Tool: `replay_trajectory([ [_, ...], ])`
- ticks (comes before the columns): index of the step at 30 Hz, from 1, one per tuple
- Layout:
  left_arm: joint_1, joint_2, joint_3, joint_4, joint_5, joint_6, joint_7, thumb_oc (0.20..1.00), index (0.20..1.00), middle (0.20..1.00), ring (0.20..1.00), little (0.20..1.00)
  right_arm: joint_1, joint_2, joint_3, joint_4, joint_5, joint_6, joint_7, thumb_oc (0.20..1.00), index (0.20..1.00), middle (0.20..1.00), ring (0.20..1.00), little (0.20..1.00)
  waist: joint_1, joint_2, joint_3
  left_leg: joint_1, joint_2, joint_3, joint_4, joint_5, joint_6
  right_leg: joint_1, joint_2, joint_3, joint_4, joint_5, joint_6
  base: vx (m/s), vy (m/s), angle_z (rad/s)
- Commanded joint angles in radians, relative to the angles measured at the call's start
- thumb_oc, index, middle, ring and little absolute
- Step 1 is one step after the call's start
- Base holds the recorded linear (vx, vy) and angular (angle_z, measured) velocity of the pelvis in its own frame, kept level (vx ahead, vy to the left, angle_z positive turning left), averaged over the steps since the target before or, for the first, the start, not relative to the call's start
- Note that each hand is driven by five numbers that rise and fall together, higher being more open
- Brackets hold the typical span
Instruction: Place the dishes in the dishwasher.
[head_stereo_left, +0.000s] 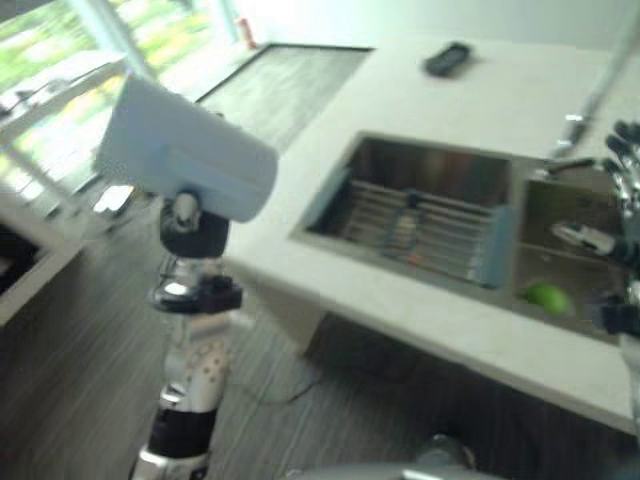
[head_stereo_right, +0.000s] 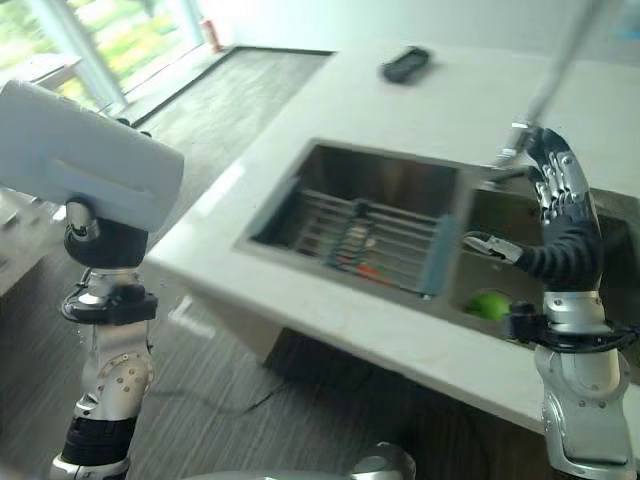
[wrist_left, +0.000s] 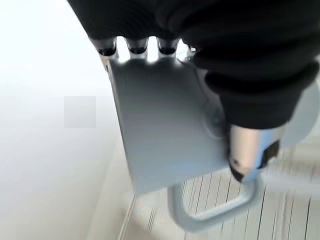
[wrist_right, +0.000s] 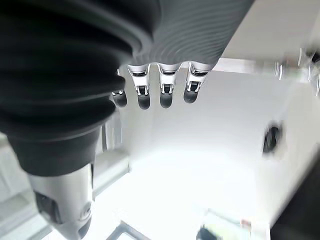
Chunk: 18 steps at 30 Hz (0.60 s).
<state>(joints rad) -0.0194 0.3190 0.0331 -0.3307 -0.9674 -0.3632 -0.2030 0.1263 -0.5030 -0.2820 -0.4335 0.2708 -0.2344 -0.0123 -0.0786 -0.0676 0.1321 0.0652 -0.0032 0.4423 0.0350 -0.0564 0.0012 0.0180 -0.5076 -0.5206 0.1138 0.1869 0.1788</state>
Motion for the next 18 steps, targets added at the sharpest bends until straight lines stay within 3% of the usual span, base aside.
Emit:
replay_trajectory([
  [1, -0.024, 0.052, 0.074, -0.108, -0.013, -0.005, -0.028, 0.2, 0.2, 0.2, 0.2, 0.2, -0.103, 0.022, 0.029, 0.025, -0.038, -0.062, -0.015, 1.0, 1.0, 1.0, 1.0, 1.0, 0.015, 0.042, -0.022, 0.227, 0.126, -0.064, -0.116, -0.101, -0.13, -0.06, 0.106, 0.006, -0.183, 0.132, 0.083, -0.08, 0.162, 1.27],
  [4, -0.023, 0.052, 0.075, -0.109, -0.013, -0.004, -0.027, 0.2, 0.2, 0.2, 0.2, 0.2, -0.103, 0.023, 0.03, 0.024, -0.039, -0.061, -0.016, 1.0, 1.0, 1.0, 1.0, 1.0, 0.014, 0.041, -0.023, 0.226, 0.124, -0.065, -0.116, -0.101, -0.129, -0.061, 0.104, 0.005, -0.183, 0.132, 0.083, -0.07, 0.2, 0.63],
  [5, -0.045, 0.039, 0.086, -0.123, 0.022, 0.039, 0.006, 0.2, 0.2, 0.2, 0.2, 0.2, -0.096, 0.072, 0.069, -0.001, -0.067, -0.054, 0.013, 1.0, 1.0, 1.0, 1.0, 1.0, 0.036, 0.036, 0.0, 0.167, 0.063, -0.182, -0.122, -0.093, -0.094, -0.104, 0.084, 0.079, -0.18, 0.142, 0.083, -0.16, 0.617, 0.12],
  [6, -0.054, 0.037, 0.078, -0.12, 0.03, 0.046, 0.005, 0.2, 0.2, 0.2, 0.2, 0.2, -0.099, 0.072, 0.072, 0.0, -0.071, -0.046, 0.002, 1.0, 1.0, 1.0, 1.0, 1.0, 0.022, 0.034, -0.002, 0.157, 0.055, -0.215, -0.122, -0.091, -0.083, -0.117, 0.094, 0.127, -0.176, 0.136, 0.082, -0.16, 0.617, 0.49],
  [7, -0.054, 0.037, 0.078, -0.12, 0.03, 0.046, 0.005, 0.2, 0.2, 0.2, 0.2, 0.2, -0.099, 0.072, 0.072, 0.0, -0.071, -0.046, 0.002, 1.0, 1.0, 1.0, 1.0, 1.0, 0.022, 0.034, -0.002, 0.157, 0.055, -0.215, -0.122, -0.091, -0.083, -0.117, 0.094, 0.127, -0.176, 0.136, 0.082, 0.07, 0.298, 2.15],
  [8, -0.074, 0.039, 0.051, -0.105, 0.05, 0.06, -0.004, 0.2, 0.2, 0.2, 0.2, 0.2, -0.104, 0.055, 0.074, 0.014, -0.058, -0.036, -0.025, 1.0, 1.0, 1.0, 1.0, 1.0, -0.008, 0.04, -0.002, 0.132, 0.037, -0.312, -0.122, -0.084, -0.044, -0.119, 0.186, 0.313, -0.094, 0.04, 0.053, 0.05, 0.303, 2.2],
  [11, -0.084, 0.045, 0.025, -0.101, 0.06, 0.051, 0.014, 0.2, 0.2, 0.2, 0.2, 0.2, -0.097, 0.027, 0.067, 0.003, -0.016, -0.038, -0.03, 1.0, 1.0, 1.0, 1.0, 1.0, -0.02, 0.049, -0.012, 0.081, 0.023, -0.394, -0.122, -0.041, -0.013, -0.096, 0.343, 0.469, 0.02, -0.124, 0.006, -0.04, 0.281, 2.02],
  [12, -0.095, 0.042, -0.004, -0.1, 0.066, 0.037, 0.032, 0.2, 0.2, 0.2, 0.2, 0.2, -0.108, 0.019, 0.081, 0.002, -0.017, -0.036, -0.036, 1.0, 1.0, 1.0, 1.0, 1.0, -0.007, 0.046, -0.016, 0.061, 0.017, -0.415, -0.122, -0.023, -0.008, -0.069, 0.378, 0.477, 0.007, -0.166, -0.008, -0.06, 0.15, 2.75],
  [13, -0.104, 0.04, -0.017, -0.099, 0.071, 0.028, 0.04, 0.2, 0.2, 0.2, 0.2, 0.2, -0.109, 0.016, 0.091, 0.002, -0.024, -0.04, -0.042, 1.0, 1.0, 1.0, 1.0, 1.0, 0.004, 0.042, -0.016, 0.05, 0.009, -0.424, -0.122, -0.019, -0.004, -0.055, 0.377, 0.476, -0.003, -0.17, -0.011, -0.08, 0.041, 1.47],
  [14, -0.099, 0.036, -0.019, -0.105, 0.078, 0.025, 0.043, 0.2, 0.2, 0.2, 0.2, 0.2, -0.111, 0.013, 0.096, 0.009, -0.027, -0.055, -0.042, 1.0, 1.0, 1.0, 1.0, 1.0, 0.021, 0.037, -0.014, 0.041, 0.005, -0.428, -0.122, -0.002, -0.003, -0.029, 0.363, 0.444, -0.033, -0.17, -0.014, -0.05, -0.06, 1.47],
  [18, -0.052, 0.048, 0.01, -0.115, 0.078, 0.002, 0.055, 0.2, 0.2, 0.2, 0.2, 0.2, -0.168, 0.011, 0.171, 0.013, -0.045, -0.075, -0.065, 1.0, 1.0, 1.0, 1.0, 1.0, 0.104, 0.038, -0.021, 0.059, 0.013, -0.432, -0.122, -0.02, -0.015, 0.042, 0.335, 0.332, -0.088, -0.178, 0.0, -0.01, -0.111, 0.98],
])
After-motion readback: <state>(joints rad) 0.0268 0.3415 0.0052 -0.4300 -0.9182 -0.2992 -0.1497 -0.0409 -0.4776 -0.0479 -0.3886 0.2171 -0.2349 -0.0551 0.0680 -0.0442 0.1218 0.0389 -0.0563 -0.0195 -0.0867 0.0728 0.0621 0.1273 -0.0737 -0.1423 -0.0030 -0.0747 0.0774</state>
